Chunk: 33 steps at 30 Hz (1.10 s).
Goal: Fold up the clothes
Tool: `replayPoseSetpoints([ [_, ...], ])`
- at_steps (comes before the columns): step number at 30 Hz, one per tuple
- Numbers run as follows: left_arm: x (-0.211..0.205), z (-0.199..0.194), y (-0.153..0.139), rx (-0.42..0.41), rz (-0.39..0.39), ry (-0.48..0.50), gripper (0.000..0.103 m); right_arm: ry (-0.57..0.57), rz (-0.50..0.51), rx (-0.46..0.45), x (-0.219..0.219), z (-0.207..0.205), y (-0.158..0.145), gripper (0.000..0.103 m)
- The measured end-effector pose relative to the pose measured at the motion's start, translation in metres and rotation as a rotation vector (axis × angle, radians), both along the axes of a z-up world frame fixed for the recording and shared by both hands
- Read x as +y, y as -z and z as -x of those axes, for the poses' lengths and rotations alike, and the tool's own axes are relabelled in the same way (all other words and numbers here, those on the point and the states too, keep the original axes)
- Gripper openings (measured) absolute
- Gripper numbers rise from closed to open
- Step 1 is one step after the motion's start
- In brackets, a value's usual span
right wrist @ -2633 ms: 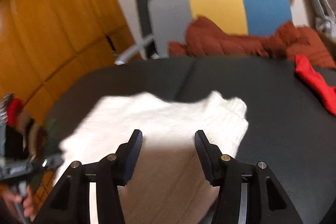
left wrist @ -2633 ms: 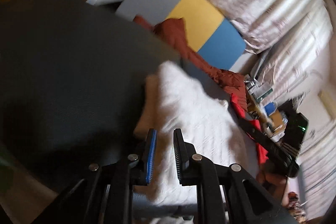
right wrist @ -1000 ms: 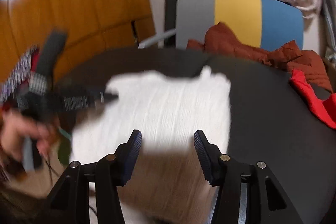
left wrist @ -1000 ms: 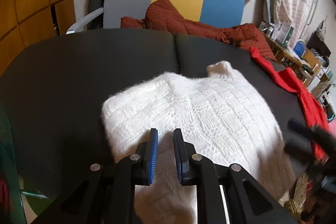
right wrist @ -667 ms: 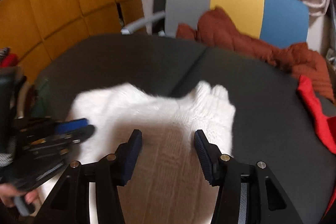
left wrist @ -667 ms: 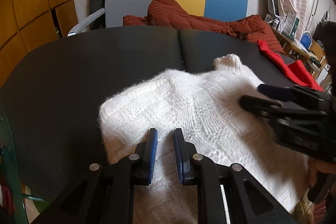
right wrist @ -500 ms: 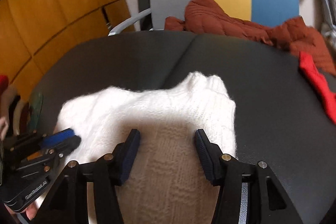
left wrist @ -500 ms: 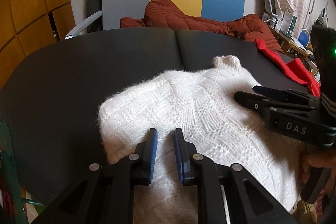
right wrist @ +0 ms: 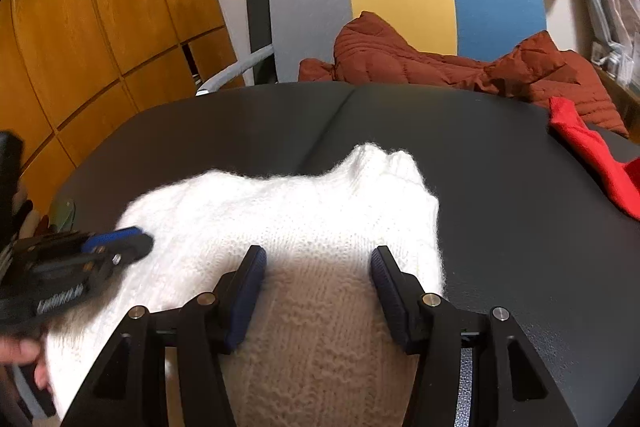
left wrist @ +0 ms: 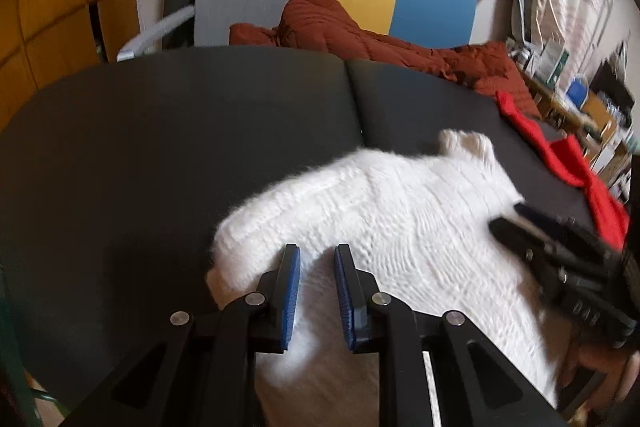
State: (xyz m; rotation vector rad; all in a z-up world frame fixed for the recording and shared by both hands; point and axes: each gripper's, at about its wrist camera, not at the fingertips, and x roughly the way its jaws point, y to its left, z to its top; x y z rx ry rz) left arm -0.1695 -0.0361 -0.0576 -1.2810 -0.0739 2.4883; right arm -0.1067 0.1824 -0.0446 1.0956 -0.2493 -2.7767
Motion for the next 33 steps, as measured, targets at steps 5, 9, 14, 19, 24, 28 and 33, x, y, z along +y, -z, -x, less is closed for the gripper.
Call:
replayPoseSetpoints([
  [5,-0.04,-0.023,-0.013,0.008,-0.172,-0.093,0.02,0.013,0.109,0.017,0.02,-0.016,-0.011,0.062],
  [9,-0.069,-0.057,-0.015,0.03,-0.248,-0.176,0.022,0.061,0.187,0.067,0.043,-0.05,-0.023,0.062],
  [14,-0.065,-0.086,-0.005,0.021,-0.32,-0.129,0.023,0.08,0.241,0.017,0.062,-0.078,-0.021,0.062],
  [19,-0.079,-0.098,0.006,-0.006,-0.417,-0.169,0.025,0.08,0.319,-0.023,0.071,-0.093,-0.016,0.062],
  [24,-0.095,-0.101,0.014,-0.064,-0.534,-0.198,0.026,-0.133,0.324,-0.01,0.045,-0.11,-0.027,0.062],
  [28,-0.097,-0.105,0.012,-0.086,-0.645,-0.143,0.028,-0.349,0.408,-0.089,0.008,-0.123,-0.021,0.062],
  [33,-0.086,-0.088,0.009,-0.144,-0.674,-0.084,0.035,-0.544,0.202,-0.111,-0.056,-0.144,-0.013,0.062],
])
